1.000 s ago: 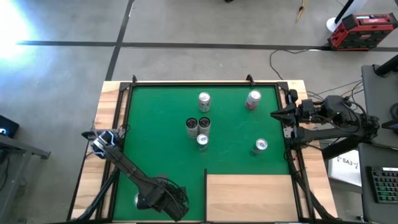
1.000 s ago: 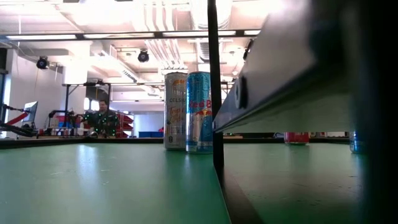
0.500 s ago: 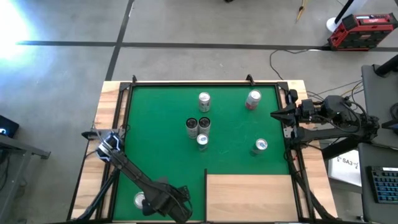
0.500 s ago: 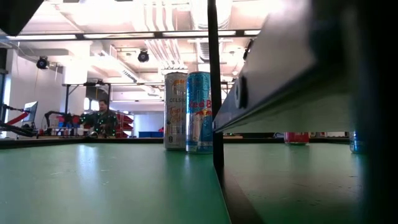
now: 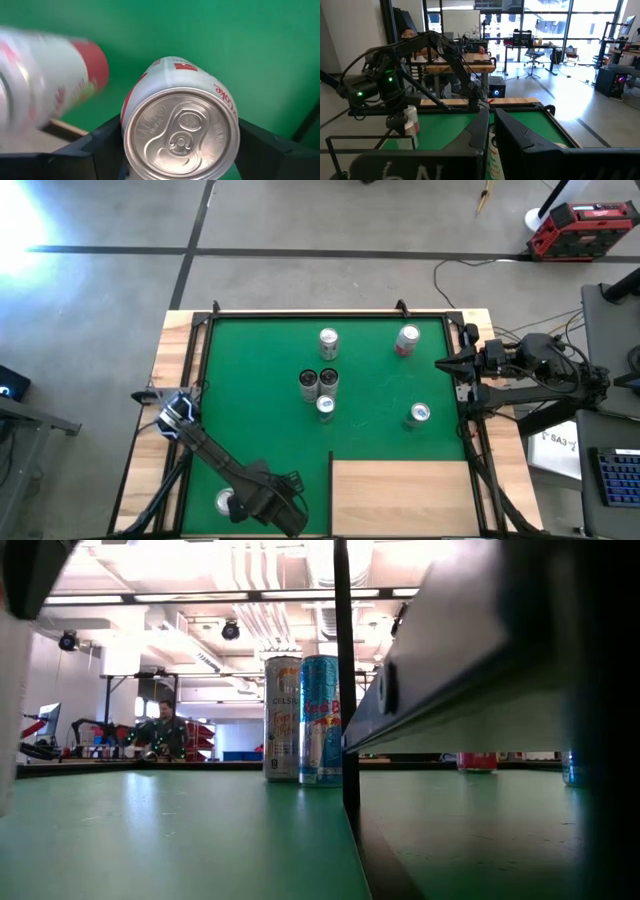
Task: Place canned beverage on shelf
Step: Move the bottom red silver soda can to the middle of the table
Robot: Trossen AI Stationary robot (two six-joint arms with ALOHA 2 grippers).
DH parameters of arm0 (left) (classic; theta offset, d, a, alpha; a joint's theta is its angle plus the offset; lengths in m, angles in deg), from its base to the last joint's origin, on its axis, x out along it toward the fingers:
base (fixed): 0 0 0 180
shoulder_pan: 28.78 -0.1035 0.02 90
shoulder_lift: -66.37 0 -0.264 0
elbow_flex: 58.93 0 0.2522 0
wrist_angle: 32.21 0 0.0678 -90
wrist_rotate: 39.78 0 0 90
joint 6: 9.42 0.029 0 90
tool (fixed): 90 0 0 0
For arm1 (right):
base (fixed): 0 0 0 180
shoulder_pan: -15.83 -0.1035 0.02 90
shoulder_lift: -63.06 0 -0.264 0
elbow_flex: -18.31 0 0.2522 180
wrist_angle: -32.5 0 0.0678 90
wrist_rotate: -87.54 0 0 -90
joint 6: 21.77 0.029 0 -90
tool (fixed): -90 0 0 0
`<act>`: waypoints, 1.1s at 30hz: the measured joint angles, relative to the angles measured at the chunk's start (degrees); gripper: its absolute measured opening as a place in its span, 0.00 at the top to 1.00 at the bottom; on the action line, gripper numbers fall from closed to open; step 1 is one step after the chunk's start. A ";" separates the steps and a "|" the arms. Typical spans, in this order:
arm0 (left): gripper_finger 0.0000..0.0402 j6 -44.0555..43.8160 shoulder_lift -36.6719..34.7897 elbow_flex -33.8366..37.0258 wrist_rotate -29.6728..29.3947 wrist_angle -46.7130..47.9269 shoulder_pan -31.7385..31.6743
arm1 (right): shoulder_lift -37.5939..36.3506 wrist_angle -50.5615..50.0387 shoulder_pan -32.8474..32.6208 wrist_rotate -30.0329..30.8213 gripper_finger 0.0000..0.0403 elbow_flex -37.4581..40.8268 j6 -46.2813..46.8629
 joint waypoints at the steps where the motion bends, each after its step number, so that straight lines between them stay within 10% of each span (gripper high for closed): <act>1: 0.31 1.33 -0.04 0.03 -0.01 0.82 -0.39 | 0.01 0.00 -0.01 0.01 0.94 0.01 0.00; 16: 0.31 29.34 -0.72 -10.42 -14.29 8.59 -13.70 | 0.00 0.00 -0.01 0.00 0.94 0.01 0.00; 33: 0.31 53.53 -0.96 -7.59 -14.58 8.57 -27.86 | -0.01 0.00 0.01 0.01 0.94 0.01 0.00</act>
